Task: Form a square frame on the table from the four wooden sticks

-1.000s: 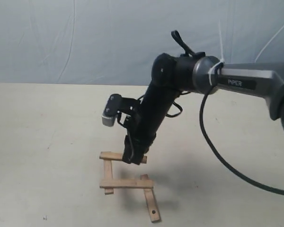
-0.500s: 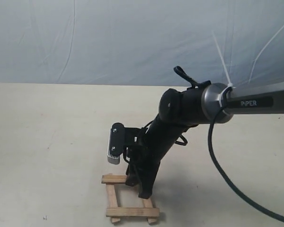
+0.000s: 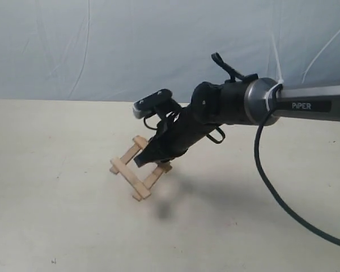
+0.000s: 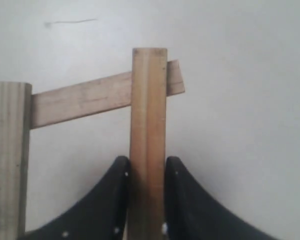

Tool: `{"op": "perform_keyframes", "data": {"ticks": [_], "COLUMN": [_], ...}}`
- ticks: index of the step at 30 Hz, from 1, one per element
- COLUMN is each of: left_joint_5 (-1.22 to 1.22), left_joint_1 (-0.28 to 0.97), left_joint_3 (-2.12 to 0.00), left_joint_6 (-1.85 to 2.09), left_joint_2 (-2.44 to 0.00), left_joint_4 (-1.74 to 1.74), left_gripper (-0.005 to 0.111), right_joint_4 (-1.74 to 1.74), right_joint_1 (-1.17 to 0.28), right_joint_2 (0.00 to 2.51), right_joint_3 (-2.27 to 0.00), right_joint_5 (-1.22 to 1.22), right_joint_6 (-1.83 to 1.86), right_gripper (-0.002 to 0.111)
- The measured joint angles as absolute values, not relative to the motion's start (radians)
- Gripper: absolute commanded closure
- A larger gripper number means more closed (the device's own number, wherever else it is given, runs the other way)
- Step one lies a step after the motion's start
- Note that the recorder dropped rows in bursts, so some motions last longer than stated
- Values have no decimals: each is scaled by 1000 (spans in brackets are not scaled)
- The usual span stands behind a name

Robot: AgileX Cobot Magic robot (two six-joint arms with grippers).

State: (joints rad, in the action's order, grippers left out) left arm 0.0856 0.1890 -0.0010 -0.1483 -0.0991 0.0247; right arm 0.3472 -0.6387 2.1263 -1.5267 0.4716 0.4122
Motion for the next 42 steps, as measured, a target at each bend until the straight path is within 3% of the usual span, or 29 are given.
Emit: {"op": "perform_keyframes", "data": {"ticks": [6, 13, 16, 20, 21, 23, 25, 26, 27, 31, 36, 38, 42], "left_joint_5": [86, 86, 86, 86, 86, 86, 86, 86, 86, 86, 86, 86, 86], "left_joint_1": [189, 189, 189, 189, 189, 189, 189, 189, 189, 189, 189, 189, 189], "left_joint_3": [-1, -1, -1, -1, -1, -1, -1, -1, -1, -1, -1, -1, -1], "left_joint_6": [-148, -148, -148, -148, -148, -148, -148, -148, -148, -148, -148, -148, -148], "left_joint_2": [-99, -99, -99, -99, -99, -99, -99, -99, -99, -99, -99, -99, -99], "left_joint_4": [25, 25, 25, 25, 25, 25, 25, 25, 25, 25, 25, 25, 25], "left_gripper": [107, 107, 107, 107, 107, 107, 107, 107, 107, 107, 107, 107, 107], "right_joint_4": [-76, -52, -20, 8, 13, 13, 0, -14, -46, -114, -95, -65, -58], "right_joint_1": [-625, -619, -621, -621, -621, -621, -619, -615, -596, -518, -309, -153, -60], "right_joint_2": [2177, 2230, 2242, 2246, 2246, 2240, 2219, 2205, 2162, 2071, 1916, 1759, 1520], "right_joint_3": [-1586, -1586, -1586, -1590, -1590, -1590, -1590, -1590, -1590, -1574, -1346, -1113, -791], "right_joint_5": [574, 625, 623, 620, 622, 624, 642, 653, 699, 836, 865, 706, 396], "right_joint_6": [-326, -491, -497, -501, -501, -501, -501, -501, -486, -402, -239, -201, -193], "right_gripper": [109, 108, 91, 52, 50, 58, 76, 104, 108, 109, 109, 109, 109]}}
